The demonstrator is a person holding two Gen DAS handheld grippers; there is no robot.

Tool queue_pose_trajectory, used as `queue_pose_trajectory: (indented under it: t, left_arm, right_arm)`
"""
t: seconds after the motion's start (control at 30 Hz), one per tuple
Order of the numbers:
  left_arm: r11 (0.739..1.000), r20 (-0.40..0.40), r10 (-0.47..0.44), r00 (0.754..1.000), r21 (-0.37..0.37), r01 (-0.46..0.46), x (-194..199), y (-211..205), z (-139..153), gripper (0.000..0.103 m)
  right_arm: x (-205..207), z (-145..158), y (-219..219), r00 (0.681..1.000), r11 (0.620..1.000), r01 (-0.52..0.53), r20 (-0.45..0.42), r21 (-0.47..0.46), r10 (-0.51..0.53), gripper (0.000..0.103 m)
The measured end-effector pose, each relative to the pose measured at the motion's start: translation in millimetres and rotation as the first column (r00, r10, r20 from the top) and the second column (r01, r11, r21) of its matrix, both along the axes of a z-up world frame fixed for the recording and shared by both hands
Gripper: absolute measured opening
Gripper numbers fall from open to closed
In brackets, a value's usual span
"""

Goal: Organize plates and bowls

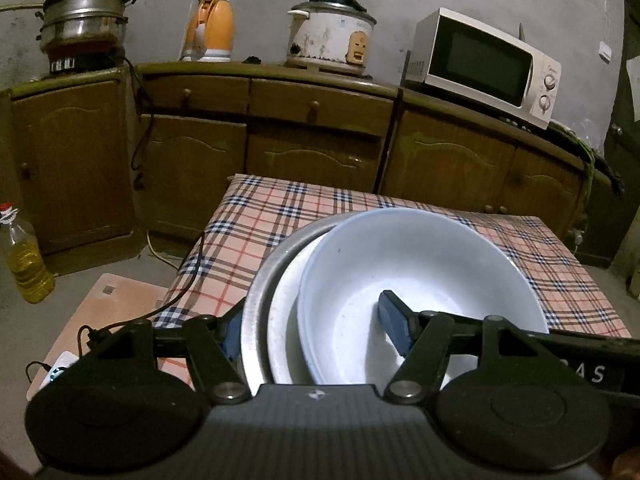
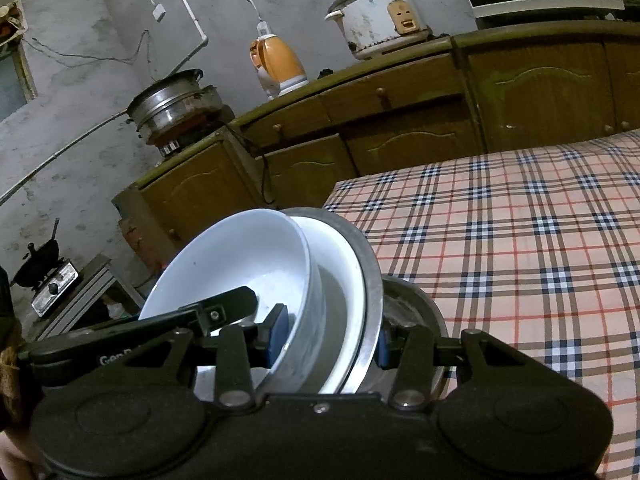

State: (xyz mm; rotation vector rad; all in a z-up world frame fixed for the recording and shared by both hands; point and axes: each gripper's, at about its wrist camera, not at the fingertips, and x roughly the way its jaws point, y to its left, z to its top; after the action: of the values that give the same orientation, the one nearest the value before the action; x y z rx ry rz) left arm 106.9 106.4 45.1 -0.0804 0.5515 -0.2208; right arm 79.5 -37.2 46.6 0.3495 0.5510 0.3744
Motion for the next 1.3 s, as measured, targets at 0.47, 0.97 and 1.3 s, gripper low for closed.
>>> queue_pose_trajectory:
  t: [0.47, 0.97, 1.3]
  left_arm:
    - [1.0, -0.032, -0.014, 0.999, 0.004, 0.014, 19.9, 6.8, -18.6, 0.068]
    - [1.0, -0.063, -0.03, 0.998, 0.007, 0.03, 35.0, 6.4, -36.5, 0.068]
    - [0.999, -0.072, -0.034, 0.997, 0.009, 0.035, 40.8, 6.1, -45.5, 0.068]
  right_arm:
    - [21.3, -23.6, 7.5, 0.999, 1.0, 0.011, -0.031, -0.001, -0.011, 0.054]
    - [34.6, -44.4, 4.7, 0.998, 1.0, 0.024, -0.062, 0.0, -0.024, 0.054]
    - [39.8, -52.9, 5.8, 0.997, 1.0, 0.022, -0.071, -0.005, -0.022, 0.054]
